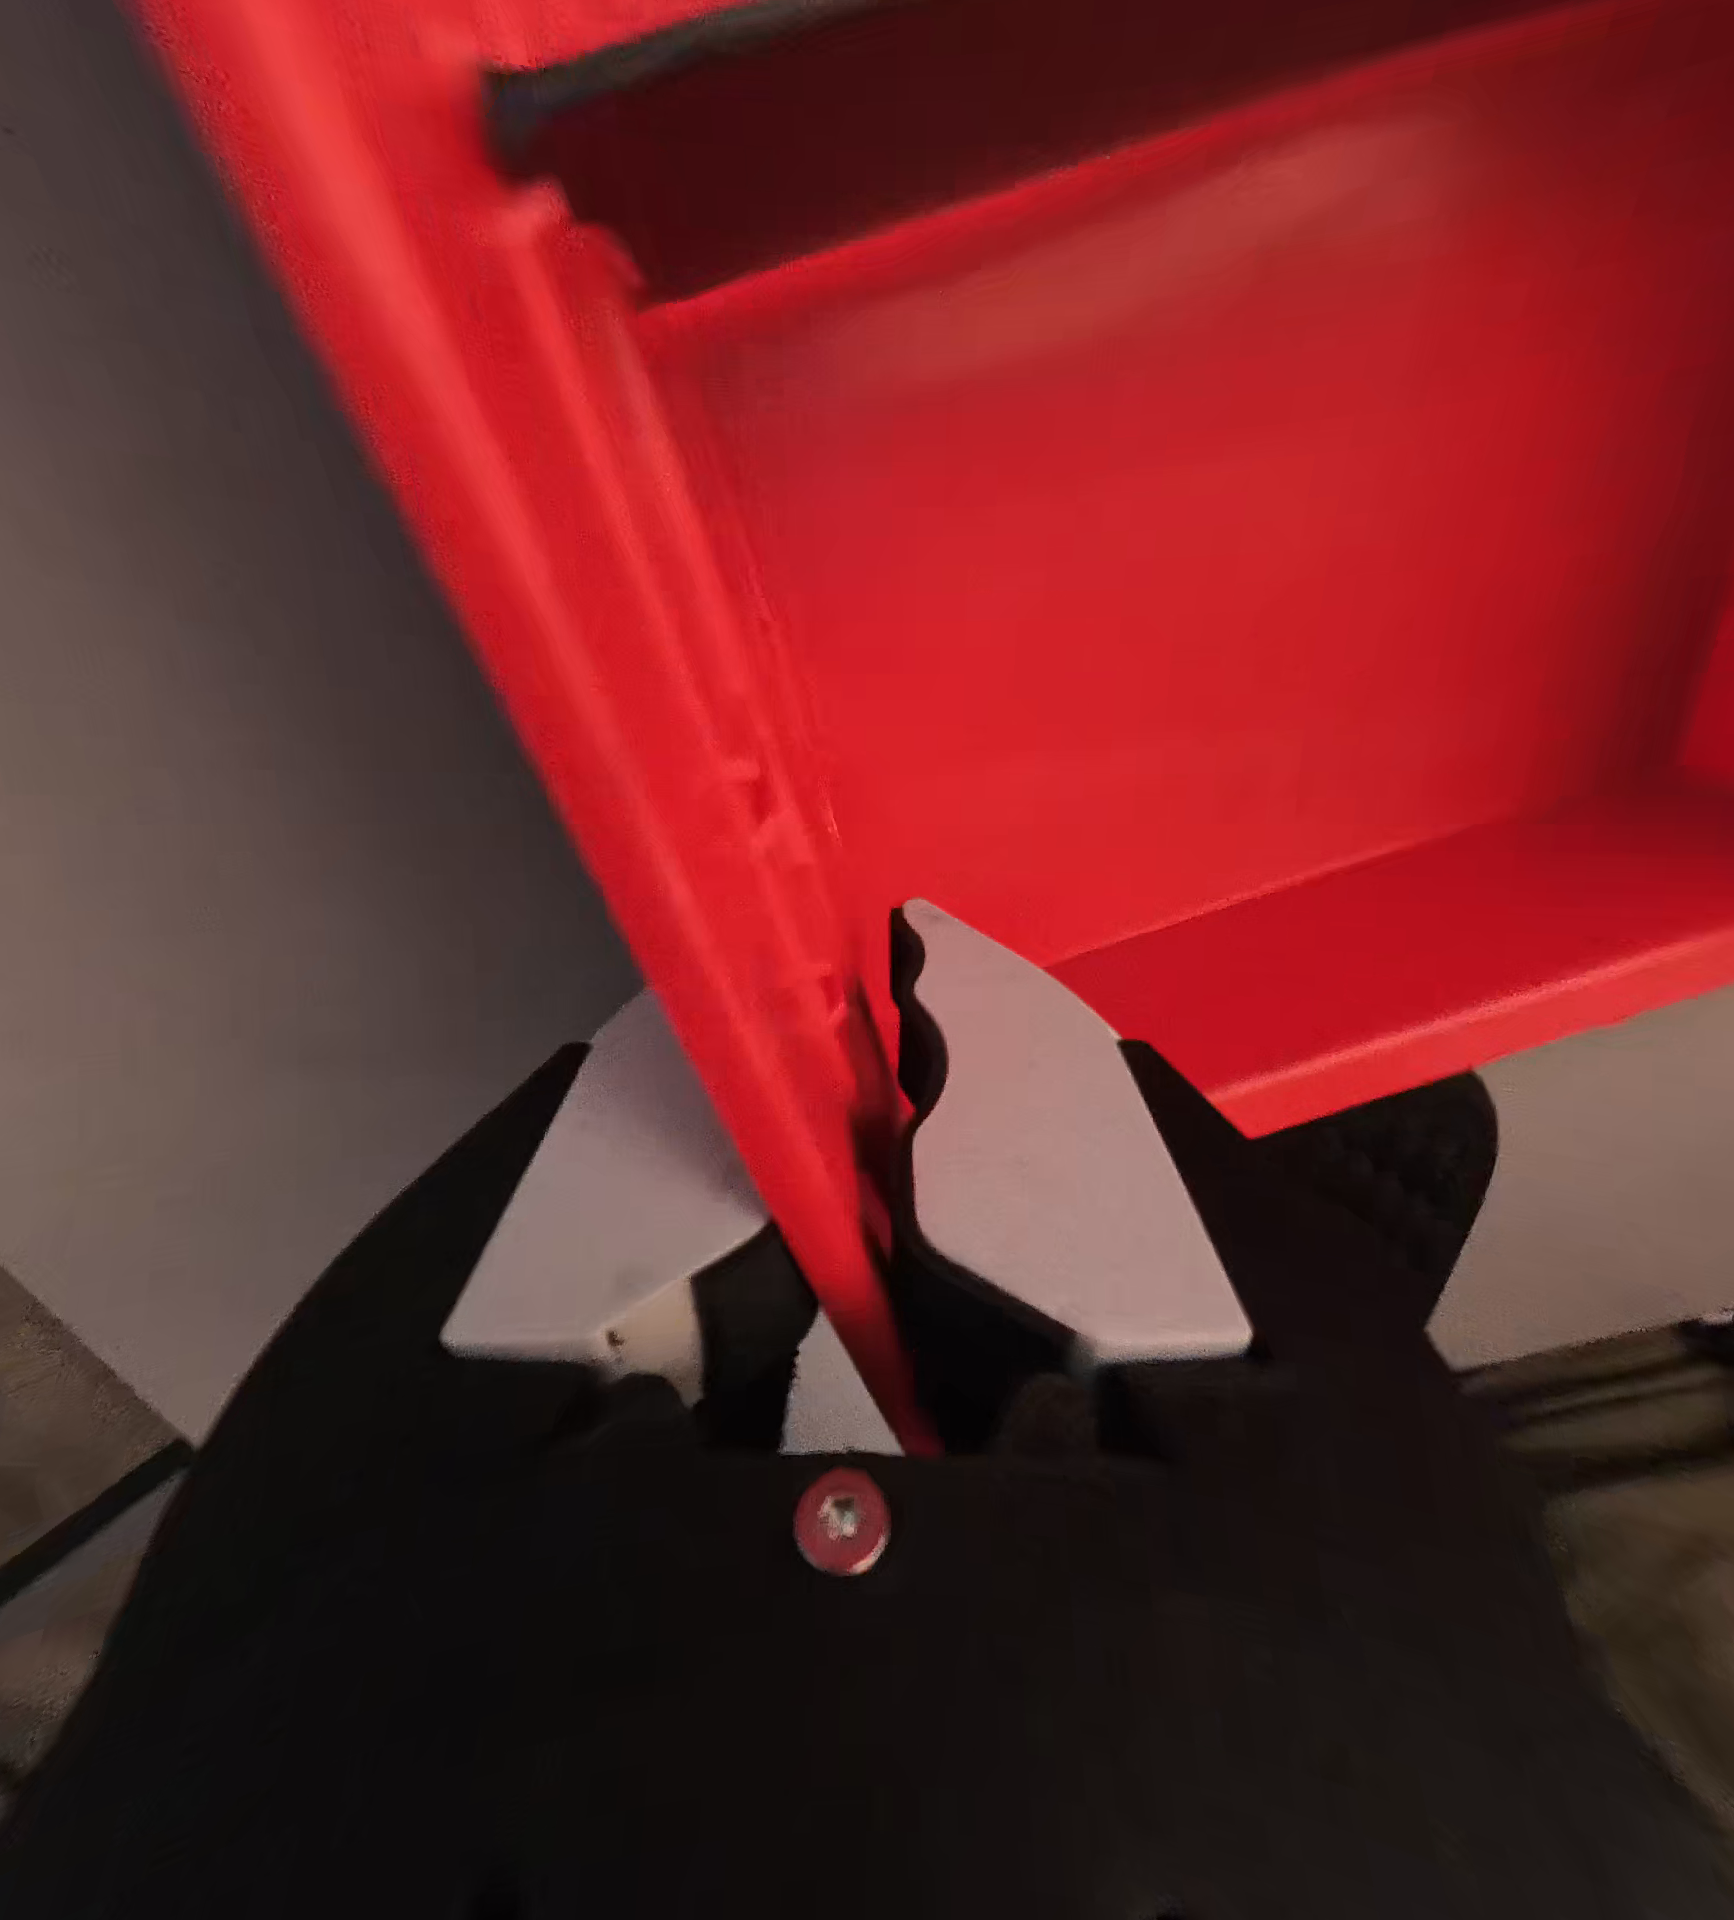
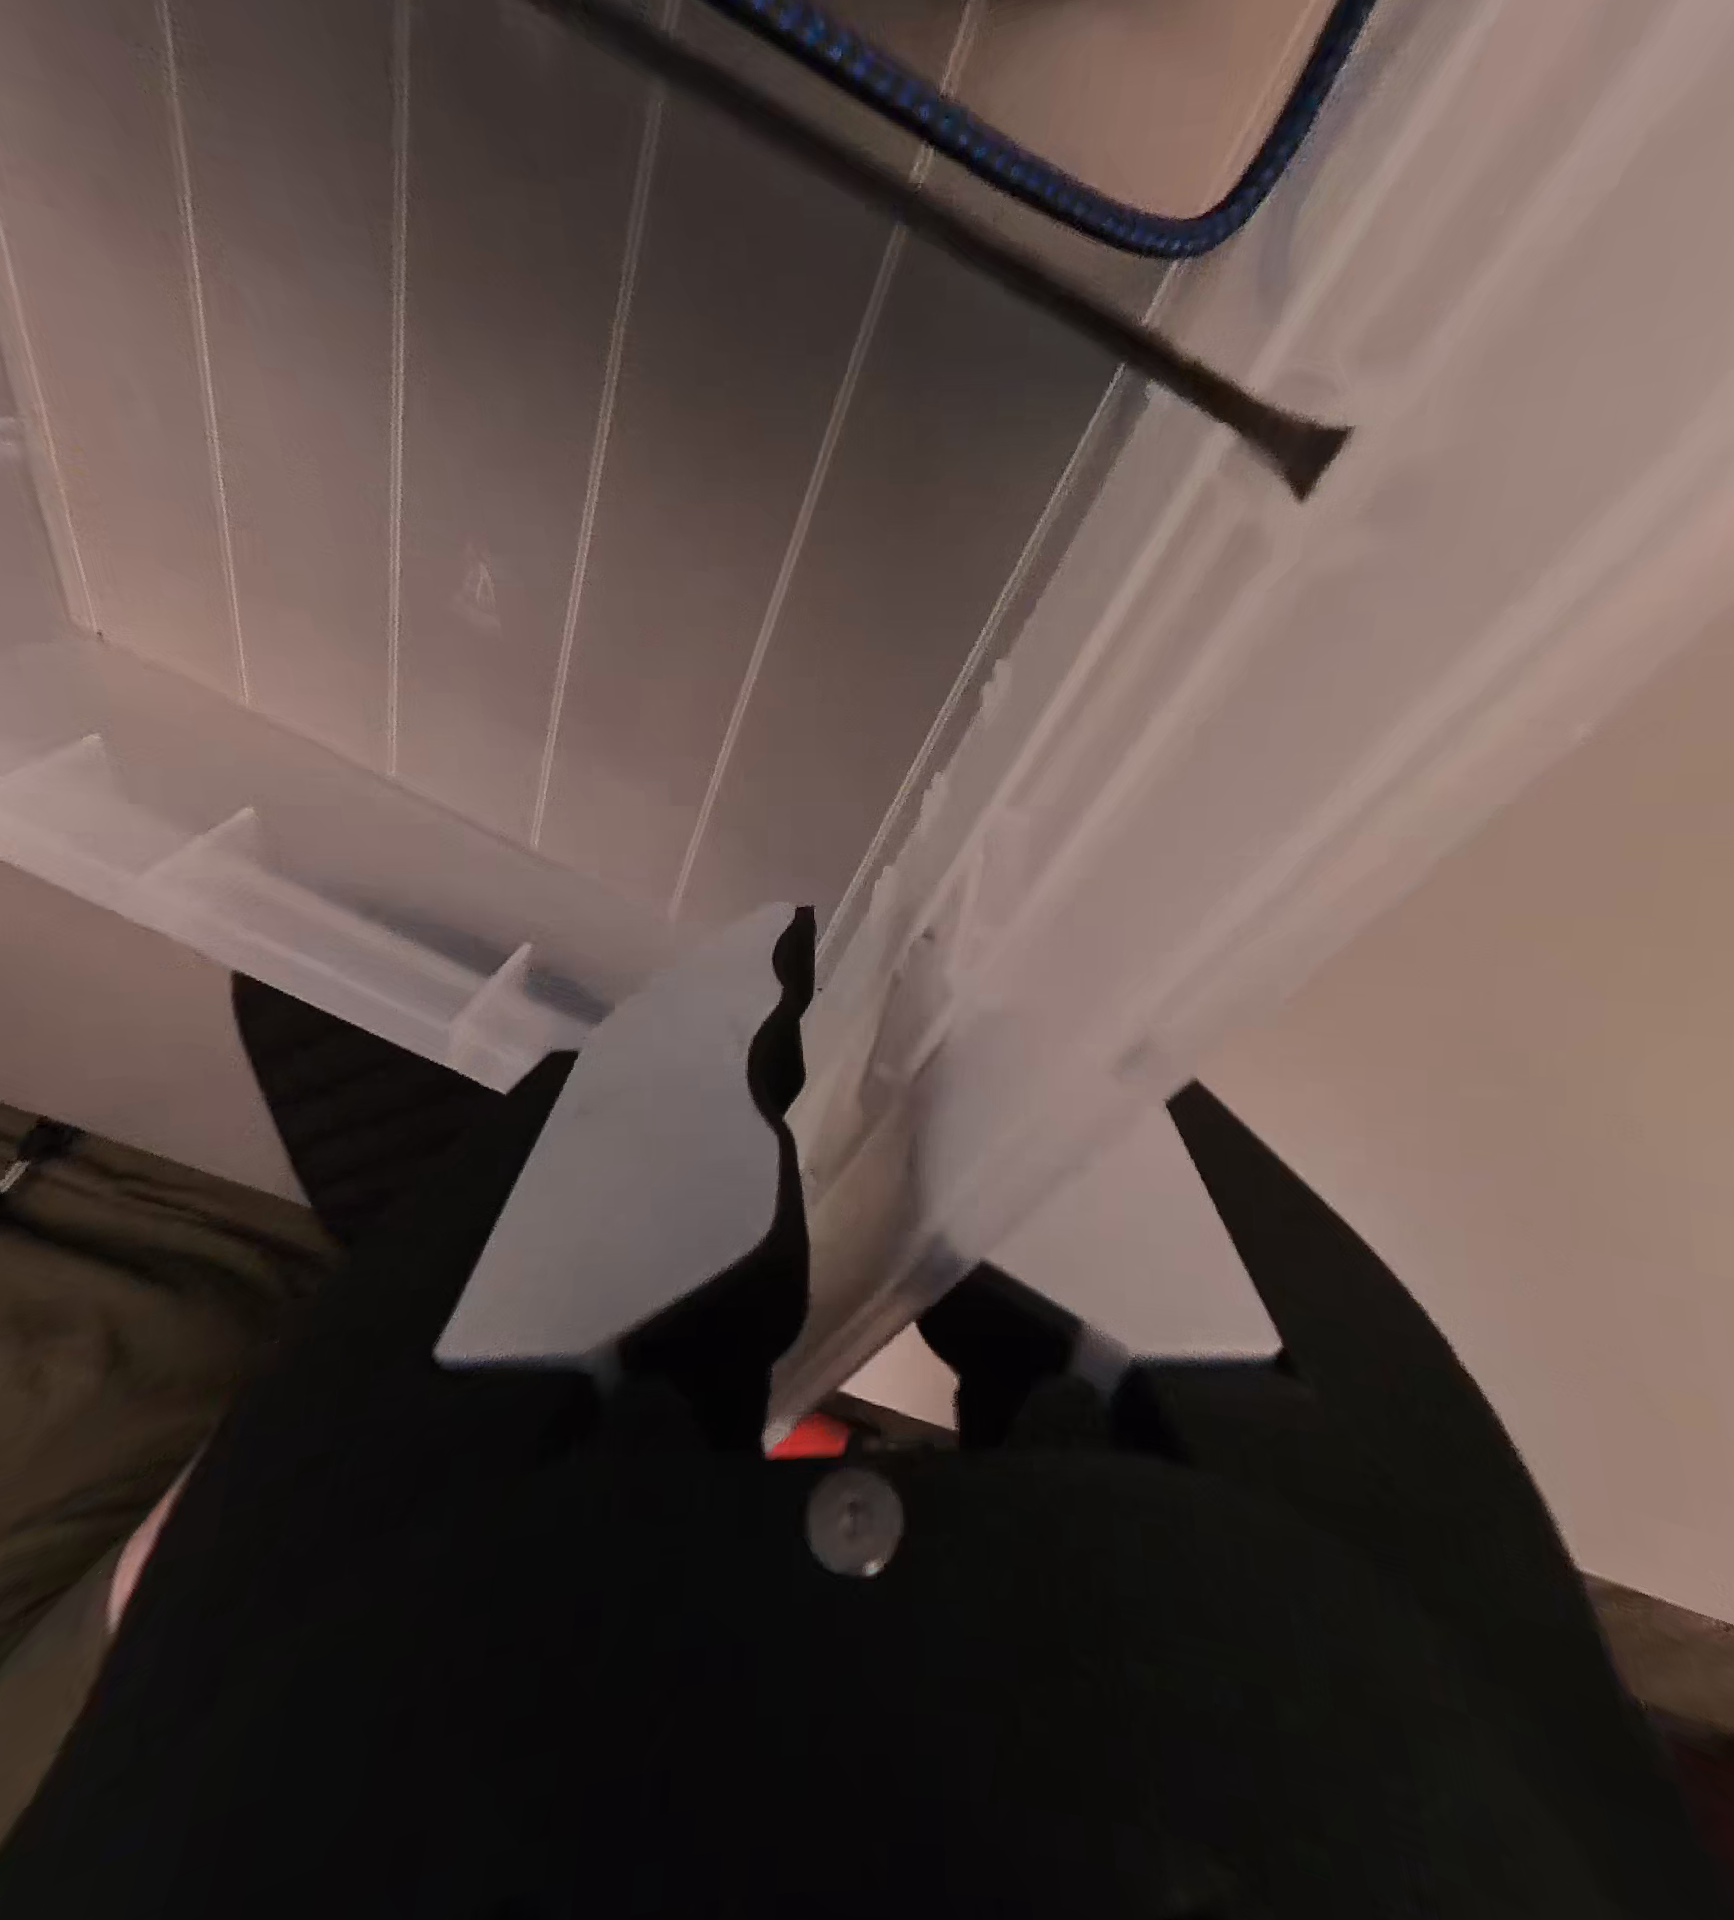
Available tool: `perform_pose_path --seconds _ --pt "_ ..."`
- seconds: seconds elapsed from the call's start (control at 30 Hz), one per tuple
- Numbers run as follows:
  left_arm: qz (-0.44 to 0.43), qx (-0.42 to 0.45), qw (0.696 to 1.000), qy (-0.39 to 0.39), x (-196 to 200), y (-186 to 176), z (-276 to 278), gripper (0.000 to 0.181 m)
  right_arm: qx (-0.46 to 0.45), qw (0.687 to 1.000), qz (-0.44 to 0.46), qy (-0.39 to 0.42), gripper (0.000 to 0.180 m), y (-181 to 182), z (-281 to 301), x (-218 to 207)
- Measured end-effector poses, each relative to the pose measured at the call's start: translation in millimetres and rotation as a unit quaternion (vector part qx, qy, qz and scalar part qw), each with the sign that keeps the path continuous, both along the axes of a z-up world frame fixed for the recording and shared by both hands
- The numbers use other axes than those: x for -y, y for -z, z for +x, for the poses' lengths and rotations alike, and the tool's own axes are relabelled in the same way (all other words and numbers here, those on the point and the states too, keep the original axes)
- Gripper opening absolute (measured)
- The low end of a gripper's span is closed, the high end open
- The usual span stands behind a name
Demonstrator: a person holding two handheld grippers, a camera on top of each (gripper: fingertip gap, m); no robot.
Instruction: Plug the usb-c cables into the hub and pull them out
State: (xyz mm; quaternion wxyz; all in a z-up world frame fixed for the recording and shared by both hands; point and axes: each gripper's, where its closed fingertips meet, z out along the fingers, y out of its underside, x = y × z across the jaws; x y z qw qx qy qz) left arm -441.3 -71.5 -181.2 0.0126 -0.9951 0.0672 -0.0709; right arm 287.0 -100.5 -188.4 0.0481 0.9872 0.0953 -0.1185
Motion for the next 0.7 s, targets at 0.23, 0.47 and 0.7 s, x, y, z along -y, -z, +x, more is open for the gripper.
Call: perform_pose_path --seconds 0.23,0.47,0.7 --pt "-0.061 -0.031 0.996 0.052 -0.8 1.4 41.6 0.019 0.018 0.999 -0.031 -0.030 0.017 -0.5 -23.9 -3.0" --pt "-0.091 -0.071 0.986 0.119 0.4 2.2 77.6 0.026 0.052 0.995 -0.053 -0.069 0.020 -0.8 -46.9 -6.8" --pt "-0.097 -0.087 0.976 0.175 1.9 1.6 114.2 0.029 0.078 0.988 -0.059 -0.122 0.021 -0.5 -73.5 -12.2"
